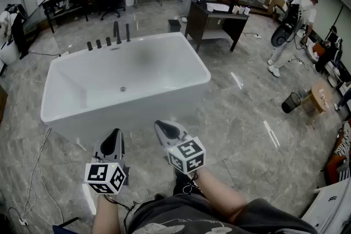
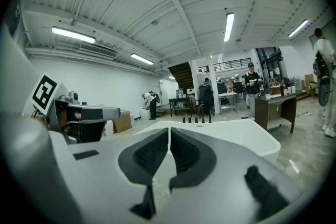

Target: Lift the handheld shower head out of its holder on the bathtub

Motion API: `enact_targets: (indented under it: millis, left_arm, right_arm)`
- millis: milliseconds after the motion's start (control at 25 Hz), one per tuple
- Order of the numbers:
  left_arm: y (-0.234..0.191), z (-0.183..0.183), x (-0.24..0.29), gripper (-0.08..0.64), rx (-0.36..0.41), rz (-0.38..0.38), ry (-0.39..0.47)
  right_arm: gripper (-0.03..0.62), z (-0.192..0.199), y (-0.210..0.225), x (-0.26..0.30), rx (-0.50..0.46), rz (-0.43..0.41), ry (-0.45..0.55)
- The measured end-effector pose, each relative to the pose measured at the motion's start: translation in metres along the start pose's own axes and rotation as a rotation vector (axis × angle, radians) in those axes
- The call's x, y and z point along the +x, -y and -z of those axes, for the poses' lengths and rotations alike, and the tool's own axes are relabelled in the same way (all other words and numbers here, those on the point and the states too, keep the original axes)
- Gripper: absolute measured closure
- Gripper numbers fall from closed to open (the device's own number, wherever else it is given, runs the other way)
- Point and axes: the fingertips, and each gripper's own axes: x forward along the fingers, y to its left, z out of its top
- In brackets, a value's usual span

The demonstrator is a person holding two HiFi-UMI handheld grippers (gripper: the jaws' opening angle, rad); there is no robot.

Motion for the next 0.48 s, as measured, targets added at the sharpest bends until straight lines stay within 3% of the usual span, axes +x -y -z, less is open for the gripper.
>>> enact_targets:
  millis: [480]
  left_arm:
    - [-0.0016, 0.0054, -0.0067, 0.538, -0.008, 0.002, -0.007]
  right_arm:
    - [0.560, 0.0035, -0.0010, -0.0074, 0.001, 0.014, -0.003]
